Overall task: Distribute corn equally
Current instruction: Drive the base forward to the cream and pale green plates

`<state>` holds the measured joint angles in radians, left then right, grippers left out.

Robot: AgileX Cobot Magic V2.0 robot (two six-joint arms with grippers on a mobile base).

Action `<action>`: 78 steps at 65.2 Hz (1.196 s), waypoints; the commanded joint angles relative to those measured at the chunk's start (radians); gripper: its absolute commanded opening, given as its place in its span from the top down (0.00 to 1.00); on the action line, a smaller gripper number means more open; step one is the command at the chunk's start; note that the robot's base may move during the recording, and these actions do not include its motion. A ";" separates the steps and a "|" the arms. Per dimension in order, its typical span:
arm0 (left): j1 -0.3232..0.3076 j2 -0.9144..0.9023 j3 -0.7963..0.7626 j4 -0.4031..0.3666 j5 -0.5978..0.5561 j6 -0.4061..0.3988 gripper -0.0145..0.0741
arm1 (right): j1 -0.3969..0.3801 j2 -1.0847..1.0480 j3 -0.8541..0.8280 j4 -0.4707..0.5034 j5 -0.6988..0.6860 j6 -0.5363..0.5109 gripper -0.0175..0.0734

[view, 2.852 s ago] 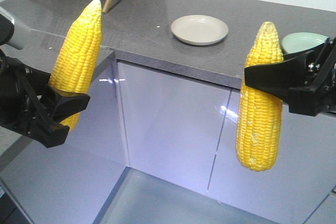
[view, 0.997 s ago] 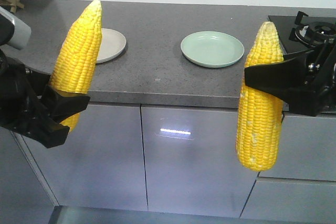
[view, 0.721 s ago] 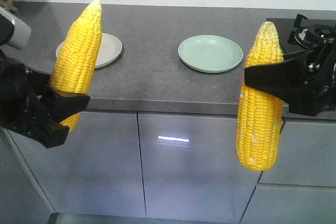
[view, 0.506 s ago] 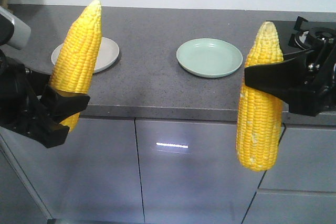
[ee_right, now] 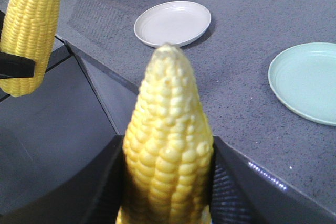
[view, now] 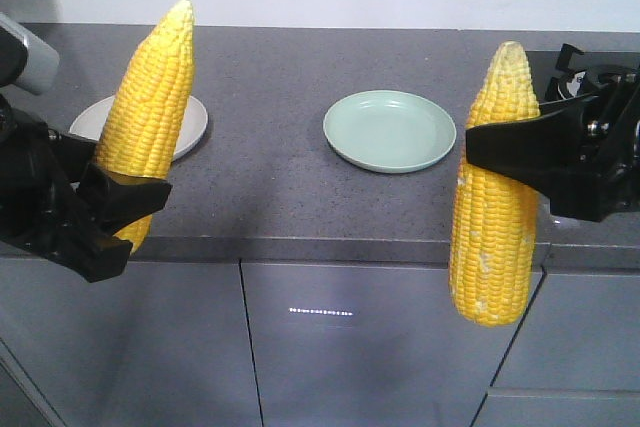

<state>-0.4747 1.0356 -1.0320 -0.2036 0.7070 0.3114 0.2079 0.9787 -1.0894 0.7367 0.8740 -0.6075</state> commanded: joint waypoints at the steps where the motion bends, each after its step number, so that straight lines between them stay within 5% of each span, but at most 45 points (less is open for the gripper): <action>1: -0.001 -0.017 -0.024 -0.014 -0.064 -0.010 0.50 | -0.003 -0.014 -0.025 0.038 -0.045 -0.009 0.59; 78: -0.001 -0.017 -0.024 -0.014 -0.064 -0.010 0.50 | -0.003 -0.014 -0.025 0.038 -0.045 -0.009 0.59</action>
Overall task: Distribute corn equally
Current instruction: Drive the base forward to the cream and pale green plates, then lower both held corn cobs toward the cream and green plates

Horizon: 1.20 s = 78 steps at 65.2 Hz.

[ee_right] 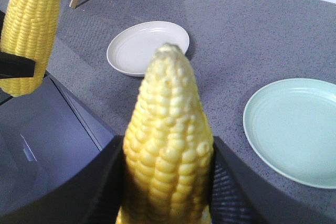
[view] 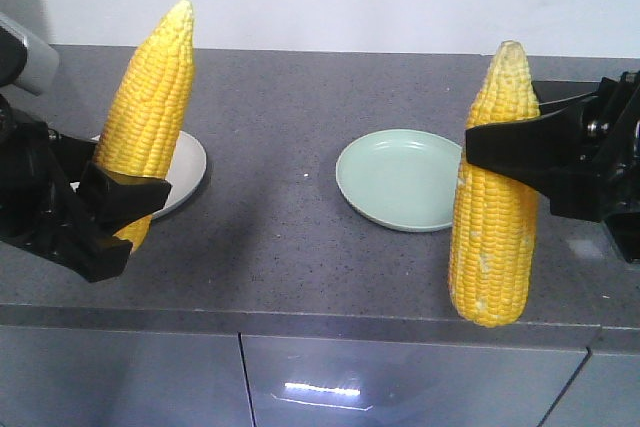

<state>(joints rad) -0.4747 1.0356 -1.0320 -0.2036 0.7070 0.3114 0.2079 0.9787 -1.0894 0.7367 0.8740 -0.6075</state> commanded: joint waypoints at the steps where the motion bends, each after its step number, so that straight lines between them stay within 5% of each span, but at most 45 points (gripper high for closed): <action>1: -0.001 -0.017 -0.024 -0.014 -0.064 -0.010 0.50 | -0.003 -0.014 -0.025 0.038 -0.045 -0.009 0.59; 78: -0.001 -0.017 -0.024 -0.014 -0.064 -0.010 0.50 | -0.003 -0.014 -0.025 0.038 -0.045 -0.009 0.59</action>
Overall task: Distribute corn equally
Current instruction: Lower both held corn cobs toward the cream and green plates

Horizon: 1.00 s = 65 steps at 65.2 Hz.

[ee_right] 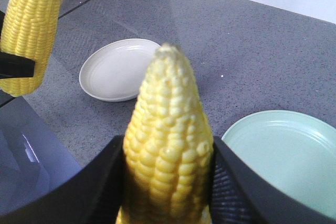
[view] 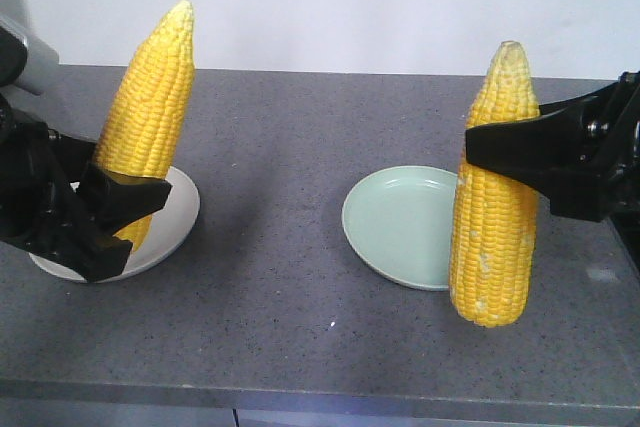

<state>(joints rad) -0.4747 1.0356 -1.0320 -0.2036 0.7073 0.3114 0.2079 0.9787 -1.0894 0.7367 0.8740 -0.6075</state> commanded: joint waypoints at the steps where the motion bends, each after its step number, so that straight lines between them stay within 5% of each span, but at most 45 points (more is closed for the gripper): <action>1: -0.001 -0.017 -0.024 -0.014 -0.065 -0.010 0.50 | -0.003 -0.014 -0.025 0.038 -0.045 -0.009 0.59; 65: -0.001 -0.017 -0.024 -0.014 -0.065 -0.010 0.50 | -0.003 -0.014 -0.025 0.038 -0.045 -0.009 0.59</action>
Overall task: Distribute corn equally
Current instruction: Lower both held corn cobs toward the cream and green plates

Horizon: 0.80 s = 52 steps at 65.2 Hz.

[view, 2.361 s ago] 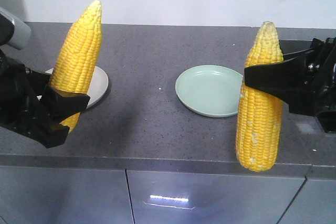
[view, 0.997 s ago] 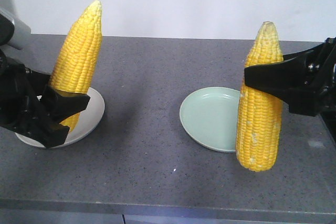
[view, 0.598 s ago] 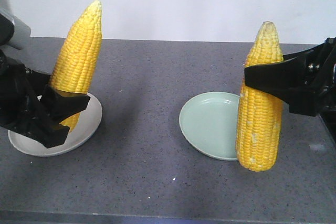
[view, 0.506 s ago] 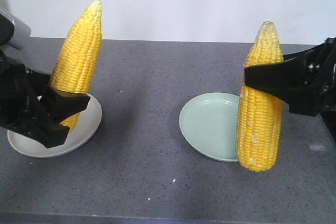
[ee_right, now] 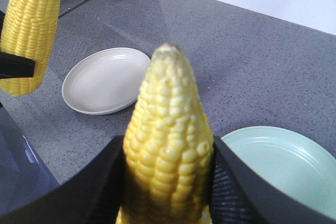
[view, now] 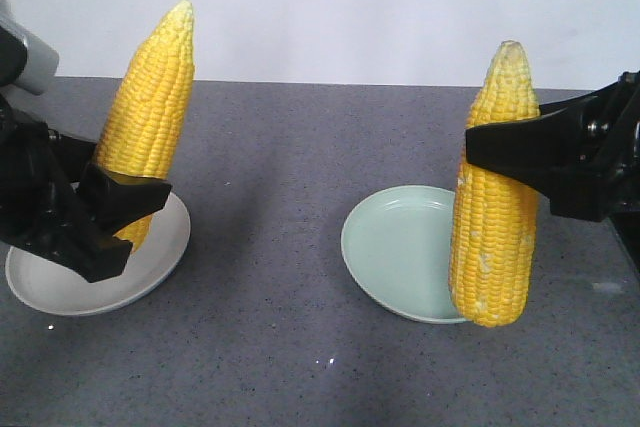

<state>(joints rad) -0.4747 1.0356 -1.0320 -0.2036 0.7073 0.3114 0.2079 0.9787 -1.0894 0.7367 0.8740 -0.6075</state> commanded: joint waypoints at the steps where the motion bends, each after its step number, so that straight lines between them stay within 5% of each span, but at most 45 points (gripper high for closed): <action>1: -0.001 -0.017 -0.024 -0.014 -0.065 -0.010 0.50 | -0.003 -0.014 -0.025 0.038 -0.045 -0.009 0.59; 52: -0.001 -0.017 -0.024 -0.014 -0.065 -0.010 0.50 | -0.003 -0.014 -0.025 0.038 -0.045 -0.009 0.59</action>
<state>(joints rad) -0.4747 1.0356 -1.0320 -0.2036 0.7073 0.3114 0.2079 0.9787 -1.0894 0.7367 0.8740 -0.6075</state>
